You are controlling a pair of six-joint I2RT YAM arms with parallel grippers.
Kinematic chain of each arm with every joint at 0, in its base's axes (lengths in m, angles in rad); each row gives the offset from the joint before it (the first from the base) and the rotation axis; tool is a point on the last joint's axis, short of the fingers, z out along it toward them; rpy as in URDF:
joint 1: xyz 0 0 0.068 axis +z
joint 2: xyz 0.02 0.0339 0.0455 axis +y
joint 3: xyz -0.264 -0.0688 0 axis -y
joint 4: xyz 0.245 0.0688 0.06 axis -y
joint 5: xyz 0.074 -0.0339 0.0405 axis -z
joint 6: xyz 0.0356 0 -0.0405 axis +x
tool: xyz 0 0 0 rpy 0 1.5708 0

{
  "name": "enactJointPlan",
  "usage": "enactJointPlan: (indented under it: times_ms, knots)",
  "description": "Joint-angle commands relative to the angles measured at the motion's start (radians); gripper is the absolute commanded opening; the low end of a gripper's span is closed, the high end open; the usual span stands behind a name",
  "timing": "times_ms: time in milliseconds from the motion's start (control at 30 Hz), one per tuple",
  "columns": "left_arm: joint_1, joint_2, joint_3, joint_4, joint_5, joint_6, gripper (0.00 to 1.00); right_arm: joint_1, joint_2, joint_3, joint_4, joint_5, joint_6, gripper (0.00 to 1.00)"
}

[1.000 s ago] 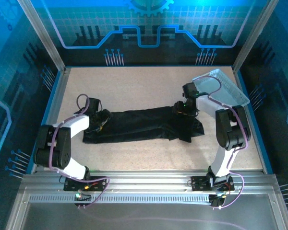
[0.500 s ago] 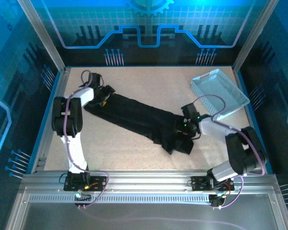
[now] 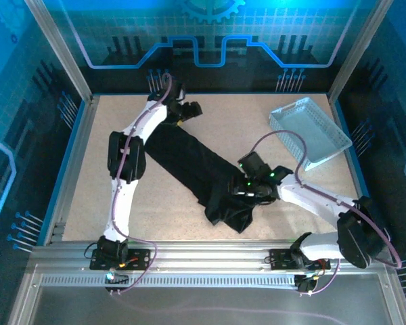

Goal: Fold the inside-out t-shirt

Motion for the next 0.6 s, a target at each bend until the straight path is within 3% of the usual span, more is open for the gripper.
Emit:
enactJointPlan:
  times_ms: [0,100,233,400,567]
  knots:
    - [0.016,-0.234,-0.265,0.025,-0.093,-0.03,0.87,-0.08,0.067,0.038,-0.017,-0.003,-0.148,0.66]
    - [0.033,-0.324,-0.46,0.114,-0.094,-0.084,0.87,-0.087,0.169,0.096,0.008,0.006,-0.192,0.67]
    - [0.052,-0.277,-0.546,0.177,-0.031,-0.116,0.87,-0.11,0.277,0.124,0.008,0.033,-0.18,0.67]
    - [0.02,-0.123,-0.456,0.174,0.006,-0.07,0.87,-0.088,0.298,0.043,-0.002,0.054,-0.135,0.66]
    - [-0.064,0.006,-0.253,0.097,0.02,-0.013,0.87,0.05,0.244,-0.063,-0.009,0.003,-0.033,0.66]
